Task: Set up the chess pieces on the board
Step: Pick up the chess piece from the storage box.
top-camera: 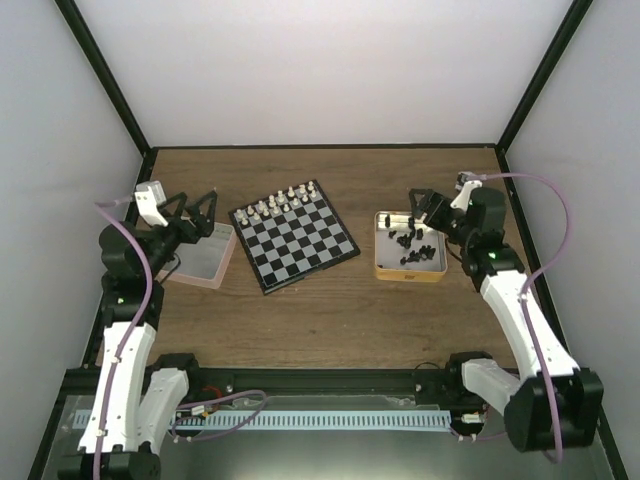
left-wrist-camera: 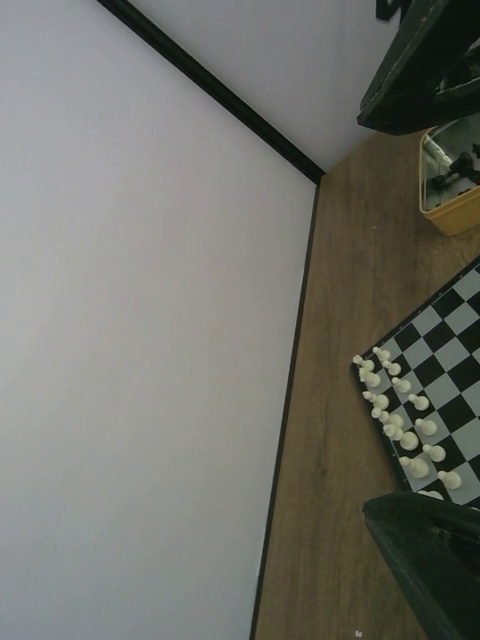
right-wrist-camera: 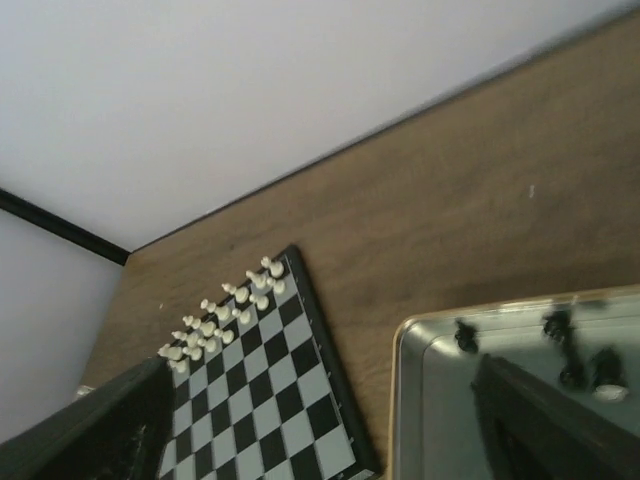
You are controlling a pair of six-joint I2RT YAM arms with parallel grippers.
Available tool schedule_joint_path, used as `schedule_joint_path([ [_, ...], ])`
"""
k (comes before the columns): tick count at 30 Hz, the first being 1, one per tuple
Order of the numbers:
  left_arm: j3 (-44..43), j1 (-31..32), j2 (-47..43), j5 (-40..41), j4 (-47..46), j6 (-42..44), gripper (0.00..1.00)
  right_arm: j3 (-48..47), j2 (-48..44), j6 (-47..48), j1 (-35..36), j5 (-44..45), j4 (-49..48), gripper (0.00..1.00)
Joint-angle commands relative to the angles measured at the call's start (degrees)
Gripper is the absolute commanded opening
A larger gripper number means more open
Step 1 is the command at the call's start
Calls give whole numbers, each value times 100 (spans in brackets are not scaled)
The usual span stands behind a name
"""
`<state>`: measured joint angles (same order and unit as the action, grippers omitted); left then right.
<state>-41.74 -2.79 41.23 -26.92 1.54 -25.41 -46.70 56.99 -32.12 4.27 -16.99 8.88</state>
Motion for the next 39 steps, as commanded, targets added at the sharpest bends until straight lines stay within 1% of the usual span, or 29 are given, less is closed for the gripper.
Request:
schedule_joint_path([
  [1, 7, -55, -215, 10, -144, 256, 100, -223, 892, 74, -59, -270, 174, 75],
  [4, 7, -54, -284, 135, -9, 320, 100, -533, 1689, 186, 41, 118, 495, 64],
  [8, 24, -55, -283, 119, 44, 342, 100, -872, 2556, 263, 188, 640, 700, 56],
  [15, 28, -55, -286, 318, 146, 371, 100, -1075, 3215, 378, 287, 1278, 931, 37],
  [21, 46, -55, -283, 353, 150, 370, 100, -1017, 3402, 442, 440, 1514, 1010, 35],
  [24, 45, -55, -282, 369, 157, 370, 100, -1025, 3503, 465, 482, 1517, 1037, 29],
  [28, 67, -56, -299, 435, 163, 370, 100, -996, 3564, 461, 557, 1779, 1082, 29],
  [35, 77, -53, -346, 457, 184, 352, 100, -1015, 3712, 589, 605, 1647, 1047, 23],
  [39, 83, -55, -353, 476, 190, 352, 100, -1008, 3758, 585, 618, 1661, 1050, 24],
])
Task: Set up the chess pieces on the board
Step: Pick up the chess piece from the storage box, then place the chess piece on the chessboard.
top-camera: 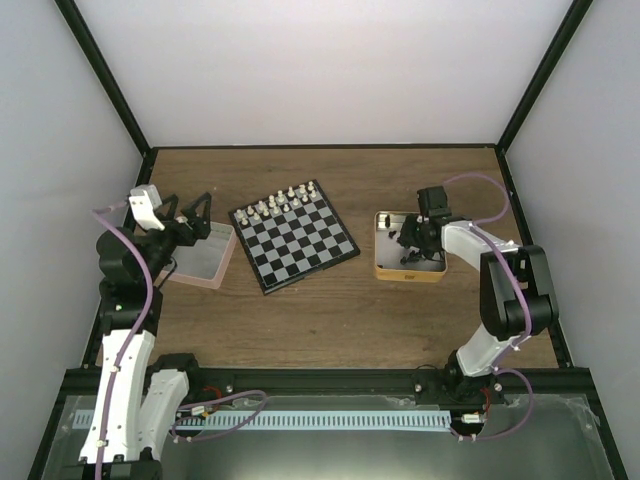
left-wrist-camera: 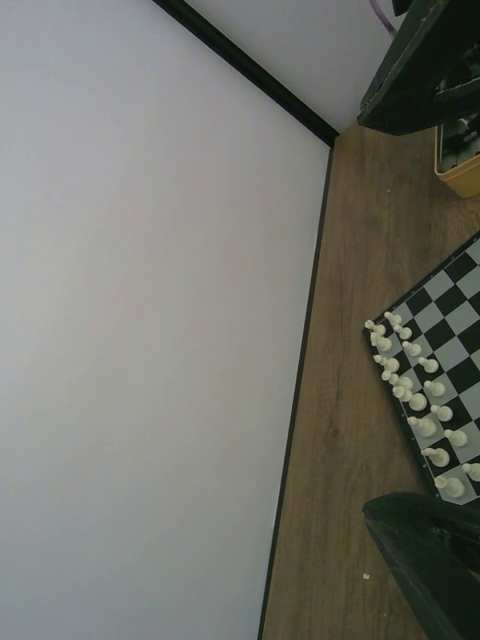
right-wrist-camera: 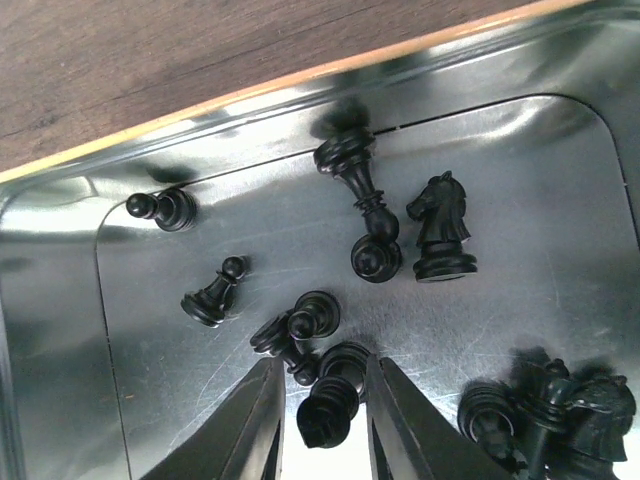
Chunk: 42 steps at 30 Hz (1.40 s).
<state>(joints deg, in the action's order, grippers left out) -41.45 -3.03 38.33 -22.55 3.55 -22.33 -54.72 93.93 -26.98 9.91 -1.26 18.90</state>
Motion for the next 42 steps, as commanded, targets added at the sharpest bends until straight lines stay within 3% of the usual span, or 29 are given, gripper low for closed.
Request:
schedule_joint_path([
  [1, 51, -31, -71, 47, -12, 44, 100, -206, 85, 70, 56, 109, 64, 24],
  [9, 61, -33, -111, 134, 27, 57, 100, -241, 9, 80, 208, 458, 81, 10],
  [15, 66, -32, -105, 166, 32, 53, 100, -299, -505, 22, 382, 843, 154, 9],
  [24, 57, -45, -97, 295, 66, 55, 100, -711, -1020, -45, 987, 482, 276, 9],
  [33, 31, -48, -79, 516, 136, 24, 100, -1215, -547, -7, 2074, -161, 186, 9],
  [42, 37, -58, -97, 516, 149, 44, 100, -1490, 246, 106, 3015, -205, 192, 8],
])
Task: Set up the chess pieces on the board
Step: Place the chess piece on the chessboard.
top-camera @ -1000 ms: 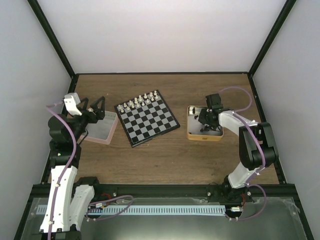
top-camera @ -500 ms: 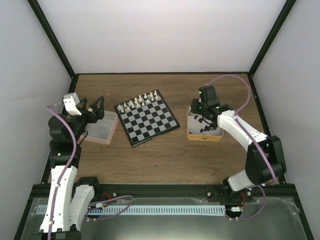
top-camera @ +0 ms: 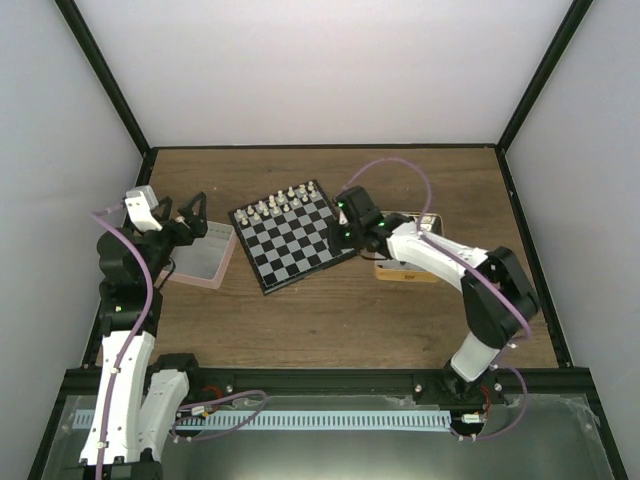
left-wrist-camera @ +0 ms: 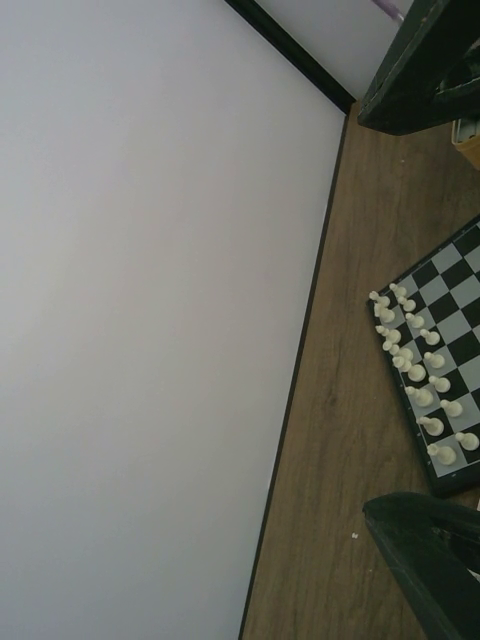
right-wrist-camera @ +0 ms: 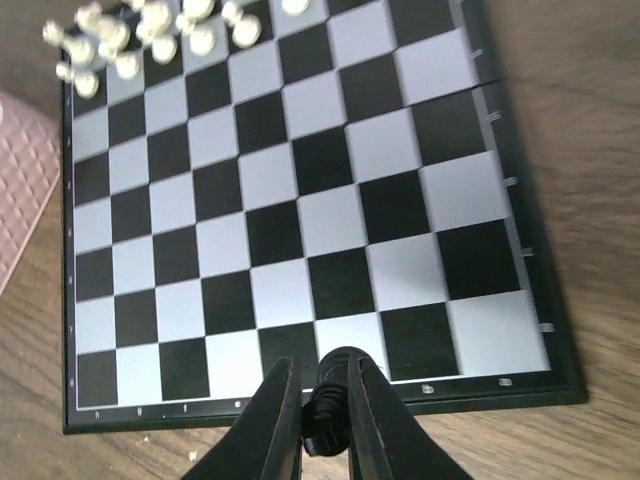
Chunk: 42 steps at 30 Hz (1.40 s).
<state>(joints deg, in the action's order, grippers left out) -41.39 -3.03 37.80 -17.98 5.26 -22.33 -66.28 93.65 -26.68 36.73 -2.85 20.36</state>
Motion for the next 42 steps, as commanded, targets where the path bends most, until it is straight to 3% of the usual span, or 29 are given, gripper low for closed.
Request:
schedule_joint_path([
  [1, 34, -50, -43, 51, -31, 44, 100, -379, 363, 96, 418, -44, 68, 8],
  [17, 47, -58, -33, 43, -41, 44, 100, -1059, 1366, 223, 963, 696, 617, 9],
  [28, 54, -57, -26, 31, -51, 40, 100, -1113, 1596, 259, 970, 400, 551, 10],
  [30, 55, -53, -31, 47, -40, 40, 100, -1108, 1602, 265, 968, 342, 576, 14],
  [32, 54, -58, -39, 93, -23, 35, 100, -1115, 1587, 244, 968, 368, 624, 25],
  [36, 54, -57, -30, 108, -25, 27, 100, -1177, 1460, 157, 968, 511, 629, 39],
  [42, 51, -52, -31, 121, -18, 27, 100, -1345, 1134, 0, 968, 845, 499, 46],
])
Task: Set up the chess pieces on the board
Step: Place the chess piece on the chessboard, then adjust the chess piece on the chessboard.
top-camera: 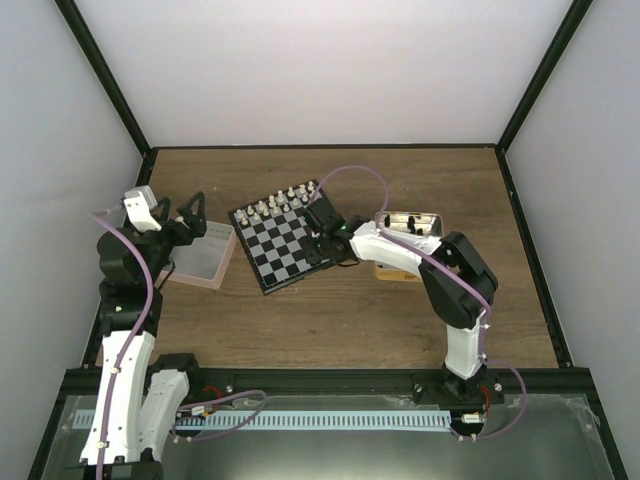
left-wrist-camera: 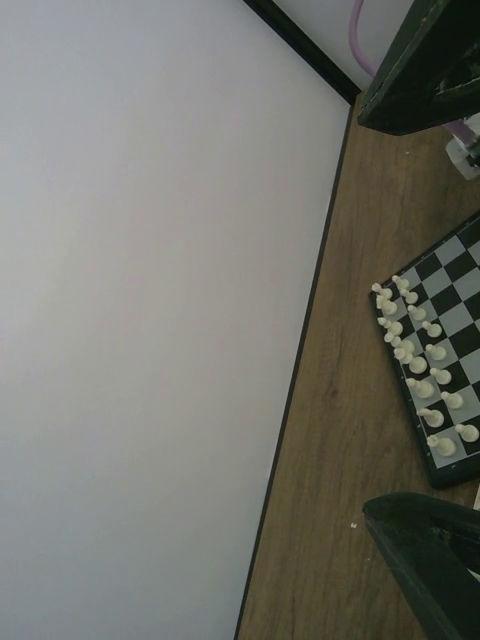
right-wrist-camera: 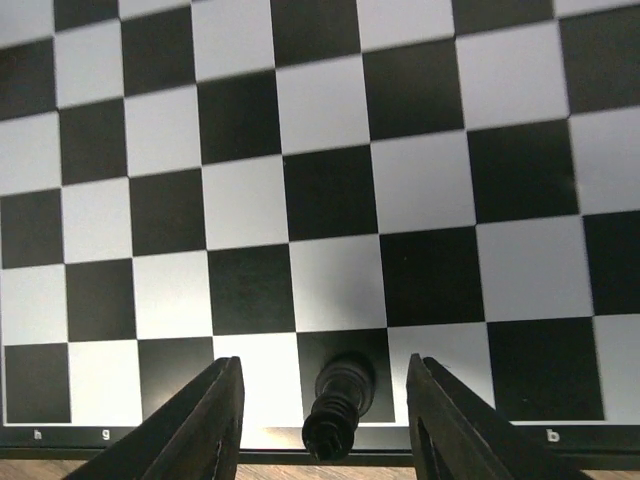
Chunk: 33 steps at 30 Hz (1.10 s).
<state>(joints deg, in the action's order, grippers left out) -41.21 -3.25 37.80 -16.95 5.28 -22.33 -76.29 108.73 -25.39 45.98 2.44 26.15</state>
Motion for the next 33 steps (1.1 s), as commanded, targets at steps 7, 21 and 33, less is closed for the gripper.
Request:
schedule_joint_path([
  [7, 30, -38, -38, 8, -26, 35, 100, -34, -884, -302, 2, 775, -312, 50],
  [21, 40, -34, -39, -9, -36, 44, 100, 68, -612, -198, -62, 284, -375, 53],
  [33, 43, -36, -28, -10, -36, 44, 100, 109, -315, -220, -65, 42, -323, 54],
])
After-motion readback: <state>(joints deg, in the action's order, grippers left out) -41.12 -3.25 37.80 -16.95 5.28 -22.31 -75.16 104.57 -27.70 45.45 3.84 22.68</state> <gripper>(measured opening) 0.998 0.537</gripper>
